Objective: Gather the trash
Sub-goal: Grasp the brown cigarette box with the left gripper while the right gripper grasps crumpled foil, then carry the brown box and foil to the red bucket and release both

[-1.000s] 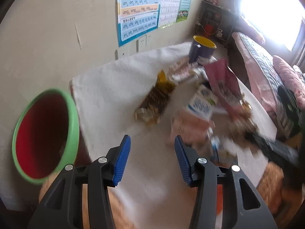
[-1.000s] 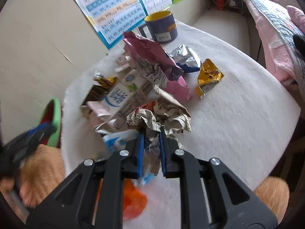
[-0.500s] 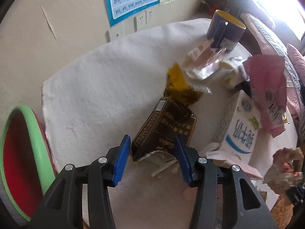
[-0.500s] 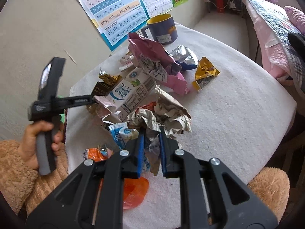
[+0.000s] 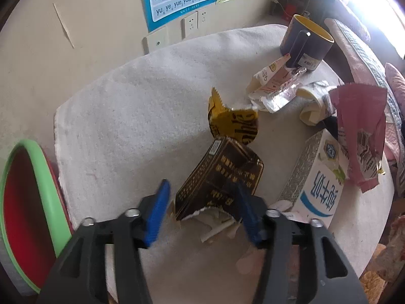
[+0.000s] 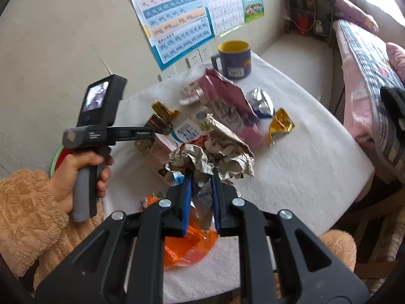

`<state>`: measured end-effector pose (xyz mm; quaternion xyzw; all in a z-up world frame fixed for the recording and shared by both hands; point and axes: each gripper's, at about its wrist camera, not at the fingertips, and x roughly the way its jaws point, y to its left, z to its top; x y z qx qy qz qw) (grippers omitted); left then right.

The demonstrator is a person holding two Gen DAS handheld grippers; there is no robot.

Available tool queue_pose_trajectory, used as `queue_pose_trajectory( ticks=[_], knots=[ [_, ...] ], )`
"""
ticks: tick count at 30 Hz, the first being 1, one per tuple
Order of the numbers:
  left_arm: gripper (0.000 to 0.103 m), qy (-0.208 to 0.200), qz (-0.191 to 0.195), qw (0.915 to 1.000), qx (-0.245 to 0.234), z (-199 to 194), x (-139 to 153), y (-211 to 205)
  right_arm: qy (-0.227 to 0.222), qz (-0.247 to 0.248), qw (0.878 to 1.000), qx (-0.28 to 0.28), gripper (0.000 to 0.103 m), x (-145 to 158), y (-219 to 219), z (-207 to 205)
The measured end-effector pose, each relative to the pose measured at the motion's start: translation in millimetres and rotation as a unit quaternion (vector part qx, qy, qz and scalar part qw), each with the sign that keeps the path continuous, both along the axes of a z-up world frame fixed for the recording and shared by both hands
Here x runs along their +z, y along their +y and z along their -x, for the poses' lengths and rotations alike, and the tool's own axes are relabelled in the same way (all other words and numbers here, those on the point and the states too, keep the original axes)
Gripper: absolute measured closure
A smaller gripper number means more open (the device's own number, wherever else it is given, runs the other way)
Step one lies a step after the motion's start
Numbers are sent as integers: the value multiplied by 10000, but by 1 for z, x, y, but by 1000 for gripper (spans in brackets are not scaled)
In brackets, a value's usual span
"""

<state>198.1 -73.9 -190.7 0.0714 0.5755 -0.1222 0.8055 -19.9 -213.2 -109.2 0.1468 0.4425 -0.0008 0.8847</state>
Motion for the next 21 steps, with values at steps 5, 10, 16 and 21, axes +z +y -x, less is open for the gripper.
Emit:
queue_pose_trajectory(
  ticks=[5,10,16,21],
  knots=[
    [46,-3,-36,10000,-21,-6,-1,-4,-118,77,9999,26,88,12,2,2],
    [48,-15,-107,9999,2,-4,-1,-8,-146,35,9999,17,88,15,1,3],
    [48,101,-92,9998,-144,3,-1,-19,-187,7,9998,-13,88,18,0,7],
    [67,54,-99,9995,-301,10,3,-24,-209,-3,9998,-66,88,20,-2,10]
  ],
)
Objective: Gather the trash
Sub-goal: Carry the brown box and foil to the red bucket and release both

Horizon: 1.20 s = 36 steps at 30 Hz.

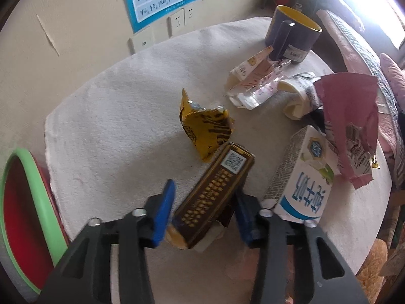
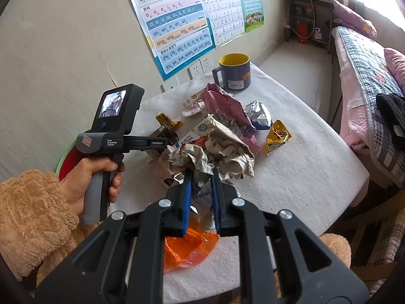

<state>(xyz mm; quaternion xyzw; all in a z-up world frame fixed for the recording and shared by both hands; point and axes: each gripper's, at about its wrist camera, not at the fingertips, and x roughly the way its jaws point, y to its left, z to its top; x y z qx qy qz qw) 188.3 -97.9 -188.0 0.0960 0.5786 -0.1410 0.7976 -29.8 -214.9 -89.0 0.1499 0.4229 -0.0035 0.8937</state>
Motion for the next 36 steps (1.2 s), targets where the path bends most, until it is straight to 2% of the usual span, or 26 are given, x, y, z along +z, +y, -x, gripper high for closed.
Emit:
queue_pose_trajectory(
  ticks=[2,3,9,13,17,21,25,29,36],
  knots=[
    [80,-84,-53,9999,-99,5,4,0,-16,-9,10000,-8,88,1,0,1],
    [81,-152,-82,9998,-111,9,7,1,-20,-10,10000,-6,88,1,0,1],
    [82,-504,150,9986,50,39,32,25,-38,-7,10000,26,88,1,3,1],
    [81,-472,697,9959,333,71,59,51,-3,-28,10000,95,88,-2,8,-2],
    [81,-904,607,9931,437,111,86,73,127,-81,9995,270,88,-9,23,-11],
    [81,-993,563,9917,588,133,95,95,177,-44,9989,440,88,-10,41,-16],
    [81,-1200,518,9893,654,138,107,108,206,94,9981,580,88,-7,58,-20],
    [81,-1447,657,9846,723,134,121,120,172,251,9973,663,88,0,69,-25],
    [81,-1533,830,9809,861,136,123,139,151,483,9959,748,88,9,87,-36]
  ],
)
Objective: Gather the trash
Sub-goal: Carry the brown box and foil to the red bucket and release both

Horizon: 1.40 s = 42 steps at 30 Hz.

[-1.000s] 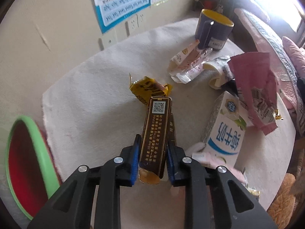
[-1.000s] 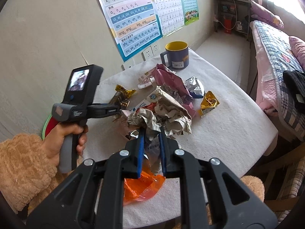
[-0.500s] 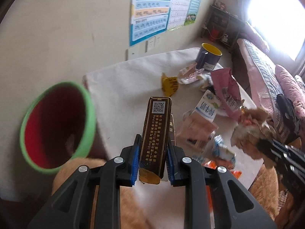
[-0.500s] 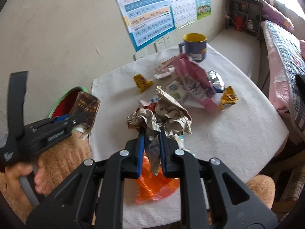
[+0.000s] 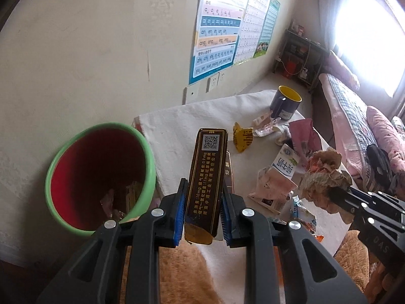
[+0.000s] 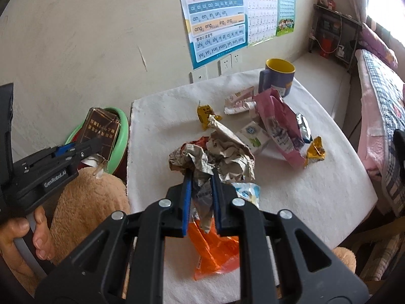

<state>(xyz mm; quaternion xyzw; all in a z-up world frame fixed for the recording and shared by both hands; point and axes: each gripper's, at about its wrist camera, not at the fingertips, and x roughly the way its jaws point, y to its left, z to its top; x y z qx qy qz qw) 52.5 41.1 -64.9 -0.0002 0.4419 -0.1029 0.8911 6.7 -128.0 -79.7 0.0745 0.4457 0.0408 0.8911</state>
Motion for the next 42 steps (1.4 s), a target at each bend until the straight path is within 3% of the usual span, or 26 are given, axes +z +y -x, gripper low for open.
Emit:
queue_pose_trajectory(
  ticks=[13,26,36,42],
  knots=[
    [81,-130,55,9981,596,-4,-4,60,-39,29,9984,557,88,9,59,-35],
    [81,128,-132,9883,1516,-15,-26,140,163,-546,9904,1259,88,-3,134,-85],
    [81,370,-120,9841,1733,-27,-47,160,698,-944,9802,1595,87,-30,176,-122],
    [77,455,-114,9824,1807,-35,-55,165,684,-974,9783,1696,82,-31,186,-127]
  ],
)
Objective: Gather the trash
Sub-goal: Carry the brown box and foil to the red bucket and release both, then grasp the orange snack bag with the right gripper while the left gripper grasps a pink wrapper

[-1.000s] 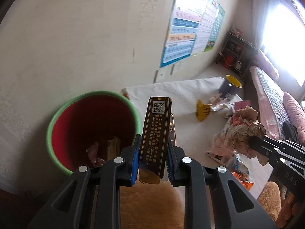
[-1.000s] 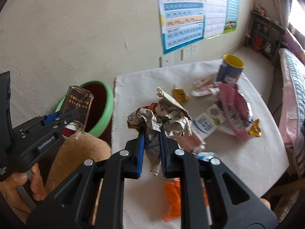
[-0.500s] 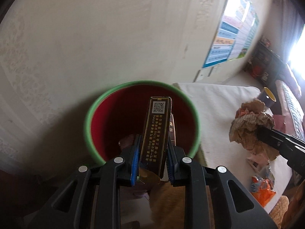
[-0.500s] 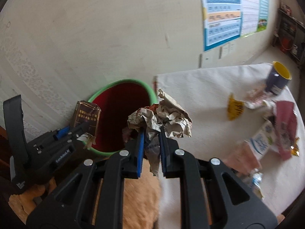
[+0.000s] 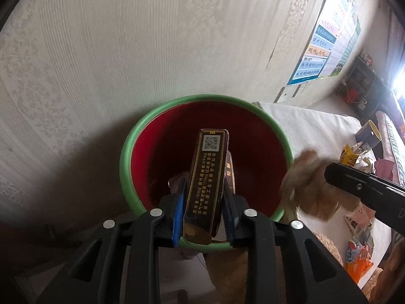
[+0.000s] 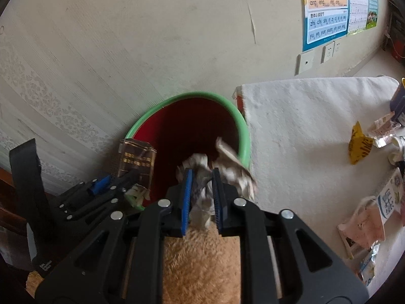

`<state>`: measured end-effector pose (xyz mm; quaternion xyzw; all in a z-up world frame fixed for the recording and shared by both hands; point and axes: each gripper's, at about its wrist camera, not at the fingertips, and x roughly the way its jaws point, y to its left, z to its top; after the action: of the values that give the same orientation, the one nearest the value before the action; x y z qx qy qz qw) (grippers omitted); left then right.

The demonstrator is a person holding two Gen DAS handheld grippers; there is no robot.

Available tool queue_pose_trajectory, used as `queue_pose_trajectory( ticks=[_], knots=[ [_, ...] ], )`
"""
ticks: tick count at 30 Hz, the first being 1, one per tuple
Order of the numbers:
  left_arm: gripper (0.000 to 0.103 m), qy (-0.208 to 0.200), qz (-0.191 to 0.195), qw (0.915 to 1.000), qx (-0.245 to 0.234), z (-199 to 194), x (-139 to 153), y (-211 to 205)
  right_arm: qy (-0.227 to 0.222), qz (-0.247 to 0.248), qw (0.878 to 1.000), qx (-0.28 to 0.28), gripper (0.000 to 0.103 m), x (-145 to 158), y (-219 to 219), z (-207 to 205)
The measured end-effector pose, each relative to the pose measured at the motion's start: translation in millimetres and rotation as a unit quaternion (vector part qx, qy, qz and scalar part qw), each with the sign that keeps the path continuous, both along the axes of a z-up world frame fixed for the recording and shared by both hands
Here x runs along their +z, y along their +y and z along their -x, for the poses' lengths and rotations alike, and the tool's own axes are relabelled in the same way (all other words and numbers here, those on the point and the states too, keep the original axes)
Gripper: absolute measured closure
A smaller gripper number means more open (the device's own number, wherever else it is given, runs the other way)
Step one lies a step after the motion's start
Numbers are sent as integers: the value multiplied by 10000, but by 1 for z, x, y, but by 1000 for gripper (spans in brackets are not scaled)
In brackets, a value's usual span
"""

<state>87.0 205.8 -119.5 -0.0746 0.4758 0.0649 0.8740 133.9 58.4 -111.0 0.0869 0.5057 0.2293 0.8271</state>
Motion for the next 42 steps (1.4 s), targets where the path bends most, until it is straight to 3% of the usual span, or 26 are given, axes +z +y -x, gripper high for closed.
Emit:
queue_pose_trajectory(
  ticks=[1,2,16,18,26,31,34,39,42],
  knots=[
    [64,9,-30,10000,27,-1,0,2,-22,-39,10000,-2,71,1,0,0],
    [52,-23,-53,10000,55,-1,0,2,-65,-61,10000,-23,66,3,0,0],
    [47,-13,-43,10000,-70,3,1,-15,-221,42,9991,-352,63,6,-44,27],
    [45,-55,-59,10000,-53,6,5,-15,-206,139,9987,-450,57,2,-58,35],
    [45,-173,-16,9996,-231,14,18,-33,-153,515,9913,-1199,56,-1,-146,69],
    [45,-257,32,9981,-559,18,26,-60,138,880,9811,-1715,56,-15,-212,106],
    [45,-201,55,9967,-786,18,25,-79,338,1064,9815,-1554,56,-29,-221,127],
    [45,-61,-21,9932,-1164,19,21,-115,712,809,9881,-1095,56,-65,-211,147],
    [44,-45,-102,9911,-1329,23,22,-131,637,868,9901,-899,47,-74,-196,144]
  ],
)
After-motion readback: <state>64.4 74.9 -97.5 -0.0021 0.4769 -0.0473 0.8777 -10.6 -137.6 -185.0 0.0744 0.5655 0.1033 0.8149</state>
